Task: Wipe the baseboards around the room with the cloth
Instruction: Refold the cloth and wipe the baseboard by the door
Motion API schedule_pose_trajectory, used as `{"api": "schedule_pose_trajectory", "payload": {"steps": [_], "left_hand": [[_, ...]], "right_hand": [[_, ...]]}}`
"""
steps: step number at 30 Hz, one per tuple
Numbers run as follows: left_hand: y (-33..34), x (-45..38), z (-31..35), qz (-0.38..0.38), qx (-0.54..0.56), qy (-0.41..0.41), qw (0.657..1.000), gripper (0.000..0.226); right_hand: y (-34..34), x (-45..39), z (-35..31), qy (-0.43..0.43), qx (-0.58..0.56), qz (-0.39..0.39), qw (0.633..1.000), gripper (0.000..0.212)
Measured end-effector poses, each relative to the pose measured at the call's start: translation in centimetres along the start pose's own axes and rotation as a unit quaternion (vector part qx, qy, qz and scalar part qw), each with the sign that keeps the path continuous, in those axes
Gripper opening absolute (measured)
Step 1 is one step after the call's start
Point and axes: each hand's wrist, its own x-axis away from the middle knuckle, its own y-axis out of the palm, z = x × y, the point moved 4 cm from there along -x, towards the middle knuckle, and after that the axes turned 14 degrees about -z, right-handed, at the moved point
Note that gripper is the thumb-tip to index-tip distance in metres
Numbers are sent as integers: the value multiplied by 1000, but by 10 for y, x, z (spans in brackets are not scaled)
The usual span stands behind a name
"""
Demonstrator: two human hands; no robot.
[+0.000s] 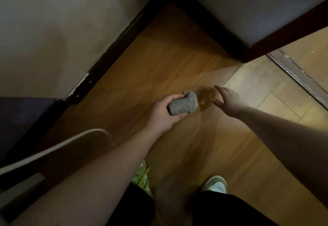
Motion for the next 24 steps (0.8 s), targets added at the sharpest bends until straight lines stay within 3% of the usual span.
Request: {"api": "schedule_pose_trajectory", "payload": {"steps": [3,7,8,12,14,17,20,24], "left_hand": [[5,14,3,3,6,9,1000,50],[9,13,11,-12,-10,12,1000,51],[10,14,15,-13,-20,9,1000,51],[19,32,40,-10,-24,14,1000,50],[27,48,56,-12,-28,14,999,51],[41,73,83,-29,-44,7,999,56],[53,99,112,-46,-52,2,998,54],[59,139,154,-63,-55,5,996,50]], "right_hand": [[5,30,-47,-55,-90,109,988,31],[11,64,-78,-91,-214,165,959,11],[11,73,-83,-119,-240,156,951,15],[-4,120,-97,-227,-251,72,938,79],[-8,149,-101,-269,-228,22,935,94],[-14,196,-101,-291,-223,30,930,90],[-23,236,-101,-257,-227,72,937,74],[-39,288,-107,-233,-230,86,941,68]]}}
